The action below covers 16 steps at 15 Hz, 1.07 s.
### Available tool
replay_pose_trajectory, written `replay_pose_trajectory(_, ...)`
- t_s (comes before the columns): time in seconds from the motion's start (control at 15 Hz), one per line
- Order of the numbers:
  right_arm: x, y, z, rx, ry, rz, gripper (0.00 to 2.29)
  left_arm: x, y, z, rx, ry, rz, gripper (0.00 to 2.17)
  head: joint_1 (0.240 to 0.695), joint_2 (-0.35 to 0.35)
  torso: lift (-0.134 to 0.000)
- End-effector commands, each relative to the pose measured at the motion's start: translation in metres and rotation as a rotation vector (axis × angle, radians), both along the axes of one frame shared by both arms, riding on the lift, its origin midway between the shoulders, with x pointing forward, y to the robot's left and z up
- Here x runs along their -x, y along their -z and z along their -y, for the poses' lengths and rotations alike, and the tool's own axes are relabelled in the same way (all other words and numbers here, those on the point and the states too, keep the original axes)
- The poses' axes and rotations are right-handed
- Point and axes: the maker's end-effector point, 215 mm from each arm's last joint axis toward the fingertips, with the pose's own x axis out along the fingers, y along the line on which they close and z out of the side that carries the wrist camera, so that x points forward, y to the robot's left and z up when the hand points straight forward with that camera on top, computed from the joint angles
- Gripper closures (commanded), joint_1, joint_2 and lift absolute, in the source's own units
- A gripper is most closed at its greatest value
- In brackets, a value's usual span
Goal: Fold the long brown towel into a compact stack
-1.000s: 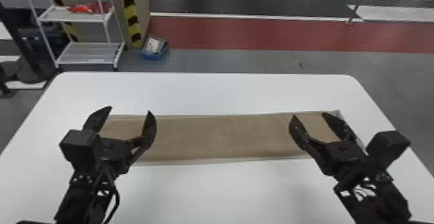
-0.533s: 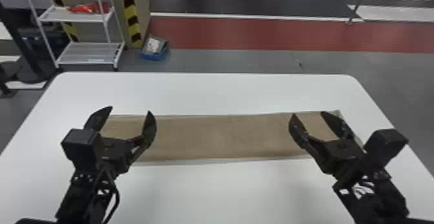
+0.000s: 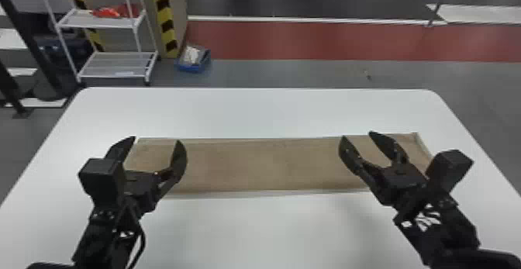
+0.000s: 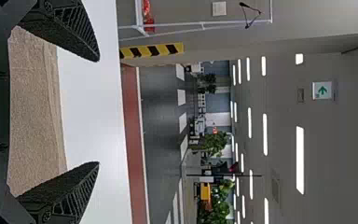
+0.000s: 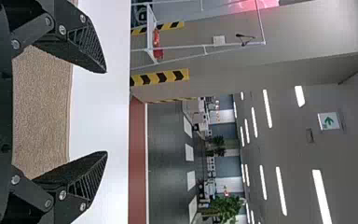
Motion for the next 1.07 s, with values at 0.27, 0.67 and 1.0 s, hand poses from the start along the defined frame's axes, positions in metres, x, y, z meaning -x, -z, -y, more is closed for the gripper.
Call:
replay_pose_trajectory(0.27,-0.028,0.014,-0.051,0.048,-0.169,-0.004,1.6,0.011,0.011,-0.035,0.005,-0.056,-0.021,0.1,0.695,0.05,-0.125)
replay_pose_trajectory(0.67,-0.025,0.023,-0.051,0.071,-0.187,-0.02,1.6,0.009,0.025,-0.047,0.037,-0.057,-0.078,0.12,0.695,0.102,-0.125)
replay_pose_trajectory(1.0,-0.024,0.035,-0.049,0.09,-0.192,-0.041,1.6,-0.007,0.047,-0.048,0.053,-0.06,-0.189,0.15,0.695,0.104,-0.125)
